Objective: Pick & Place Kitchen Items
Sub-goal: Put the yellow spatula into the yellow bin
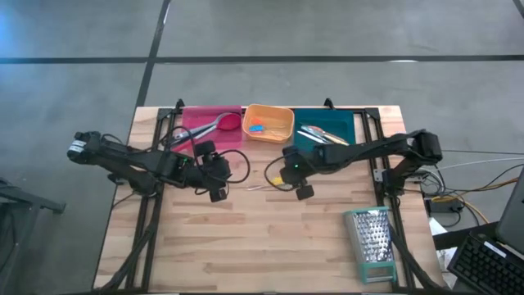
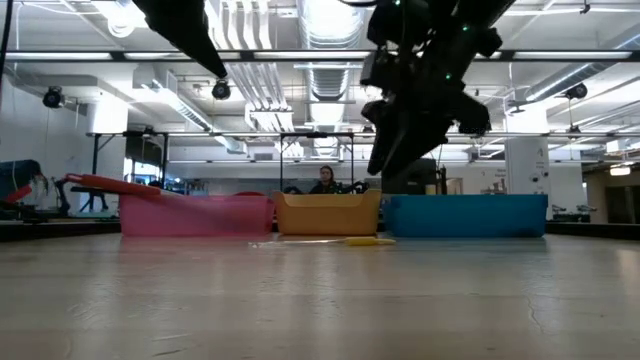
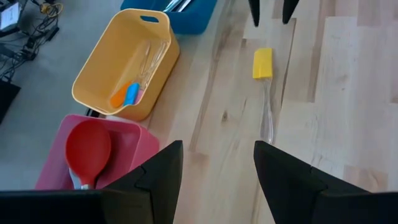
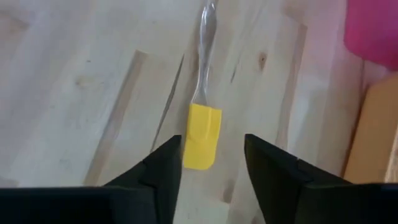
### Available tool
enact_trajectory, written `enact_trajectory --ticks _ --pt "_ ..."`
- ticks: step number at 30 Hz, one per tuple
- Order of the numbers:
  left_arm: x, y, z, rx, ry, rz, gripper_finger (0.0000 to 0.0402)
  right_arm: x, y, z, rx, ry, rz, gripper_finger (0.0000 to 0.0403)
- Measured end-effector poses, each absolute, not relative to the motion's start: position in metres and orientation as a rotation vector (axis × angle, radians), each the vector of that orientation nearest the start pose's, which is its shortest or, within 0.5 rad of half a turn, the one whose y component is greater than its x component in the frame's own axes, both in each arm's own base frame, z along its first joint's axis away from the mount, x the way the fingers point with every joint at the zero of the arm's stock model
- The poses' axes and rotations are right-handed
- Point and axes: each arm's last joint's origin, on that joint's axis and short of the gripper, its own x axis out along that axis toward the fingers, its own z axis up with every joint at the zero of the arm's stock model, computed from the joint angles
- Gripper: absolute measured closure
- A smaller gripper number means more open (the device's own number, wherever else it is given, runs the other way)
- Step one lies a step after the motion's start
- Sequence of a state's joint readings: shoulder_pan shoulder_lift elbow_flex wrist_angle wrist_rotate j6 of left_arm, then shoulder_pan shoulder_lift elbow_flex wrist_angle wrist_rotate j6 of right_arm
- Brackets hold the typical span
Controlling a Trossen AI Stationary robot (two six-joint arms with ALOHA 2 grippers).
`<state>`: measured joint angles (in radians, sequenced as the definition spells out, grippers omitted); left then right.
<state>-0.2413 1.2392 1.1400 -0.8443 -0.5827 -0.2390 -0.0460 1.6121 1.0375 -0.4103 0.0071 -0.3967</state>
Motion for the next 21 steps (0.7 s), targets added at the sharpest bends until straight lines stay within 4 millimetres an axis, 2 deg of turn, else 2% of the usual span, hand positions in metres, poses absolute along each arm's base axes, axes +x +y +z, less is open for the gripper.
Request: enact_trajectory --ticks 10,21 --pt "0.234 -0.041 0.313 0.159 0.824 0.415 0.02 0.345 -0.02 0.179 -0.346 1.064 0.137 0.0197" --pt "0.232 -0.041 0.296 0.179 0.871 0.418 0.02 0.35 -0.033 0.153 -0.296 1.149 0.11 0.0207"
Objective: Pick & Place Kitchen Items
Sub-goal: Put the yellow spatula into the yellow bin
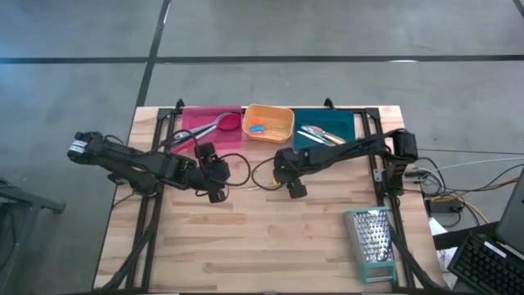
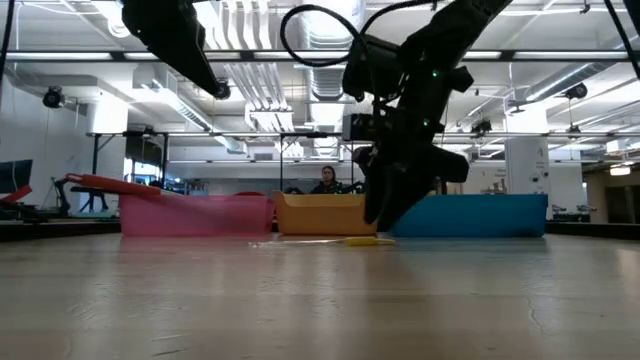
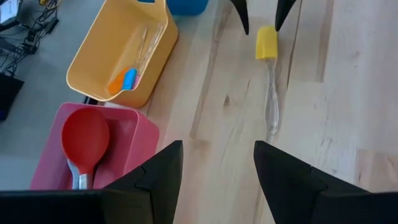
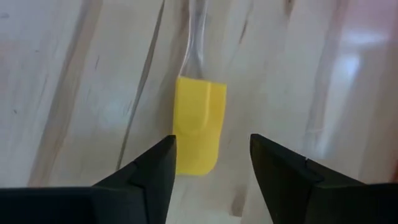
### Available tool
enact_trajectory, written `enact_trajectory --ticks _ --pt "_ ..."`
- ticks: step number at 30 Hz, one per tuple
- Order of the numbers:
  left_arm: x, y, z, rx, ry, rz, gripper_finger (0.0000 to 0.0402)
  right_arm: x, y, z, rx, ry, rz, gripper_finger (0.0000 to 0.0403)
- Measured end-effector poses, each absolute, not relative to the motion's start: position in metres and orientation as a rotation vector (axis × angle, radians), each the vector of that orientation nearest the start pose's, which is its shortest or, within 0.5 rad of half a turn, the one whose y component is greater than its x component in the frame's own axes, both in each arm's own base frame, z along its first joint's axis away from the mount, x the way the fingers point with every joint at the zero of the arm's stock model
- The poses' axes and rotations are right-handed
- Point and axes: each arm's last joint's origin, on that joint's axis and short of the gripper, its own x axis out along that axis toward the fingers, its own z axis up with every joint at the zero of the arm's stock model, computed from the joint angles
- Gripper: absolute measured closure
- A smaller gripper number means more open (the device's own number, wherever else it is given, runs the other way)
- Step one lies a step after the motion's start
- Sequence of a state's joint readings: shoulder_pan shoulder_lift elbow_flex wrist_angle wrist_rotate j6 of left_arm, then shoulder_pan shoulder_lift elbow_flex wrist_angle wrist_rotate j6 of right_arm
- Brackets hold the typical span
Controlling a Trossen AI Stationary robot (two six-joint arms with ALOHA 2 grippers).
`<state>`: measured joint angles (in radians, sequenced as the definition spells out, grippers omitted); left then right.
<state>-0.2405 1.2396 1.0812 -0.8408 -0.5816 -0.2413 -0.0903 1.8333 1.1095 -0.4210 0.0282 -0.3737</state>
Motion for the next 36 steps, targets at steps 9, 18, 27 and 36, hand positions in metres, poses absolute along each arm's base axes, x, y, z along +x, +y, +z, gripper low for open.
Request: enact_trajectory --ticks 9,18,27,36 --pt "0.233 -0.041 0.296 0.179 0.866 0.419 0.02 0.356 -0.037 0.135 -0.266 1.199 0.105 0.0218" --pt "0.233 -0.041 0.296 0.179 0.863 0.42 0.02 0.367 -0.037 0.129 -0.173 1.23 0.164 0.0232" --pt "0.233 -0.041 0.296 0.179 0.863 0.42 0.02 0.369 -0.037 0.131 -0.149 1.226 0.19 0.0244" --pt "0.233 -0.041 0.296 0.18 0.865 0.42 0.02 0.367 -0.035 0.131 -0.126 1.252 0.198 0.0381"
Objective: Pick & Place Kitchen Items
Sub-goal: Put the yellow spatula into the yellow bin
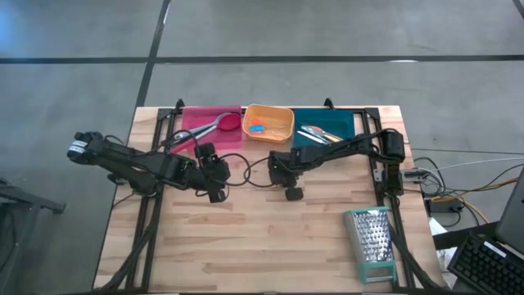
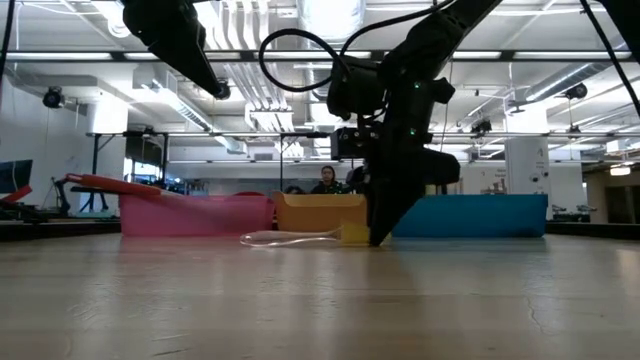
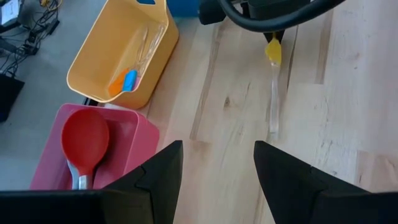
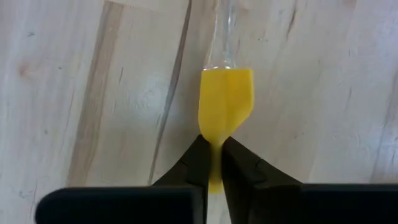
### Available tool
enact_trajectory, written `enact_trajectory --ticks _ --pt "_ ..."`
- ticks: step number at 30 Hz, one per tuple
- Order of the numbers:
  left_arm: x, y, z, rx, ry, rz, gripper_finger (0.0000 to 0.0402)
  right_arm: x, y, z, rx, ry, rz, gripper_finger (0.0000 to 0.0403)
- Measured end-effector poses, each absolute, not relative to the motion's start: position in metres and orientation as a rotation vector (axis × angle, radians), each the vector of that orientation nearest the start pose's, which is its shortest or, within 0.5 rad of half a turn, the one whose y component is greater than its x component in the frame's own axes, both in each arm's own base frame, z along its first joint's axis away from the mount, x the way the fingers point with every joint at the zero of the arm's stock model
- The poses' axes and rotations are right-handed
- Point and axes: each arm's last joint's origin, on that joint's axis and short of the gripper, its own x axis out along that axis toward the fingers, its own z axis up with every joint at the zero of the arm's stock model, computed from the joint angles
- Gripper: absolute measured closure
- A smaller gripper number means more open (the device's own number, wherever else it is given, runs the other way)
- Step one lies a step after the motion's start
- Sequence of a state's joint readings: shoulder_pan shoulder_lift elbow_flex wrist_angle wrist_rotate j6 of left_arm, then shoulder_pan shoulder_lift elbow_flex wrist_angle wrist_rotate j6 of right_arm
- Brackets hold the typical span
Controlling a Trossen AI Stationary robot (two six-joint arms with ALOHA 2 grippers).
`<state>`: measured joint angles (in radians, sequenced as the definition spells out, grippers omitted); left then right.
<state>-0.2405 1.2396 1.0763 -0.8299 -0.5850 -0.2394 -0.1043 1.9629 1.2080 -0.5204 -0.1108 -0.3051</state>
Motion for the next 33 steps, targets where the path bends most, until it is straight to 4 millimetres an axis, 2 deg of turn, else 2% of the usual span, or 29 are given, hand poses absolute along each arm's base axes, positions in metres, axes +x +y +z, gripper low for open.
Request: enact_trajectory --ticks 9,17,23,28,33 --pt "0.233 -0.041 0.296 0.18 0.865 0.42 0.02 0.362 -0.034 0.142 -0.116 1.273 0.195 0.0393" --pt "0.233 -0.041 0.296 0.18 0.864 0.42 0.02 0.36 -0.04 0.193 -0.195 1.17 0.135 0.0394" --pt "0.233 -0.041 0.296 0.182 0.858 0.419 0.02 0.366 -0.065 0.233 -0.29 1.094 0.012 0.0394" --pt "0.233 -0.041 0.296 0.184 0.858 0.418 0.02 0.369 -0.098 0.259 -0.258 1.024 -0.085 0.0394" --pt "0.233 -0.041 0.296 0.208 0.864 0.408 0.02 0.362 -0.134 0.278 -0.158 0.989 -0.215 0.0392"
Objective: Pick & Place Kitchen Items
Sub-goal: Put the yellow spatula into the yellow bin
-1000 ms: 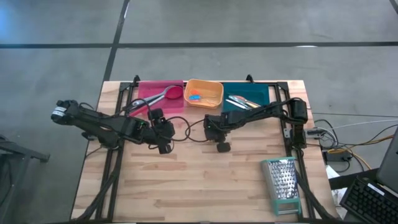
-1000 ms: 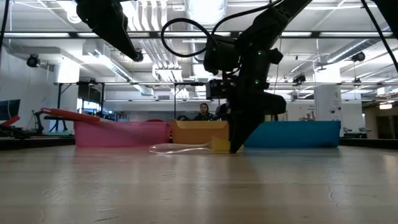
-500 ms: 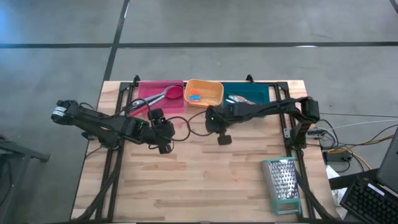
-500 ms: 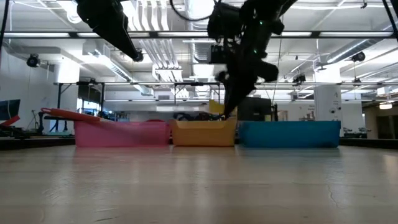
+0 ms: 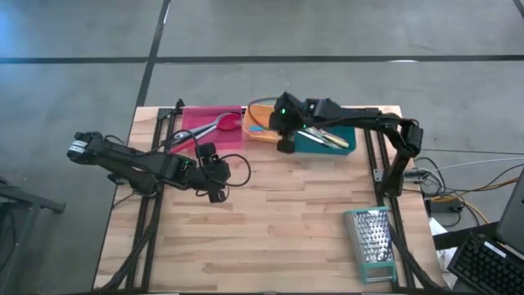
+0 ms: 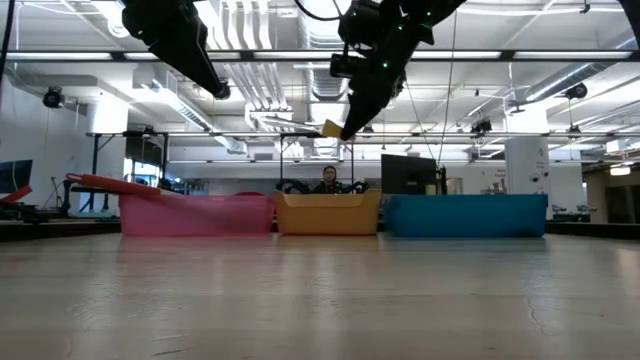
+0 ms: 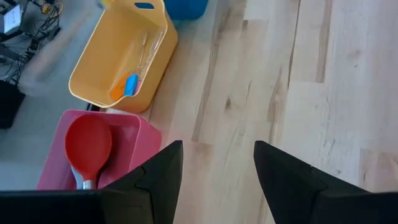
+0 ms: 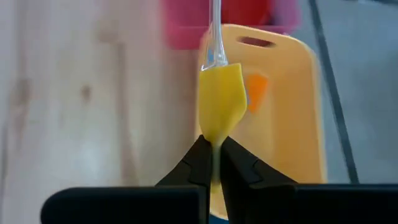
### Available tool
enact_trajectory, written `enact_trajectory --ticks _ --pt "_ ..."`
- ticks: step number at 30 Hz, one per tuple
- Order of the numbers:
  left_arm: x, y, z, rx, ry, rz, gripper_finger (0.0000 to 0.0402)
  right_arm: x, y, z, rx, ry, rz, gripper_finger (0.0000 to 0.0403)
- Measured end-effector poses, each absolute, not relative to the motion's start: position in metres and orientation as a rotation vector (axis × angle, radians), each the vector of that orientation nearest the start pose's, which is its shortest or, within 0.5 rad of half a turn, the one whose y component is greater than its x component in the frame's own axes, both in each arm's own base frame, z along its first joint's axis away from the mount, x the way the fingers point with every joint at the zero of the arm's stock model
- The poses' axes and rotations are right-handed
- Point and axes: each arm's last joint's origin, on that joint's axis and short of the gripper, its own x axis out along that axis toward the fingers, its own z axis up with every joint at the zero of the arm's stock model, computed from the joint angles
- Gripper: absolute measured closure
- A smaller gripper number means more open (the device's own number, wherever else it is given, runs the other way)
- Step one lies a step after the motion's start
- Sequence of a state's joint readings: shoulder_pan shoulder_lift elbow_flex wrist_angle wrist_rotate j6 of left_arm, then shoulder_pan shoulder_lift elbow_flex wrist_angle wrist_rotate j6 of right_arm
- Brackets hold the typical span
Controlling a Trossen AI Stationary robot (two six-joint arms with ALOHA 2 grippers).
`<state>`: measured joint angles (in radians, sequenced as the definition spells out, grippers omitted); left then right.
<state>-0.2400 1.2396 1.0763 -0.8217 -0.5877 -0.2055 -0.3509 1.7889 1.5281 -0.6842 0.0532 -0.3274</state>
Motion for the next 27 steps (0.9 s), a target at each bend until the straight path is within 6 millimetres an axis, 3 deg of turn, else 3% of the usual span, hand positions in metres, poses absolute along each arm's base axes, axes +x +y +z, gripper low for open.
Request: enact_trajectory --ticks 6,14,27 --pt "0.234 -0.041 0.296 0.219 0.864 0.405 0.02 0.349 -0.169 0.283 -0.068 0.973 -0.331 0.0392" --pt "0.234 -0.041 0.296 0.219 0.863 0.405 0.02 0.338 -0.192 0.276 0.014 0.981 -0.411 0.0392" --pt "0.234 -0.041 0.297 0.216 0.857 0.404 0.02 0.349 -0.21 0.23 0.089 1.087 -0.42 0.0393"
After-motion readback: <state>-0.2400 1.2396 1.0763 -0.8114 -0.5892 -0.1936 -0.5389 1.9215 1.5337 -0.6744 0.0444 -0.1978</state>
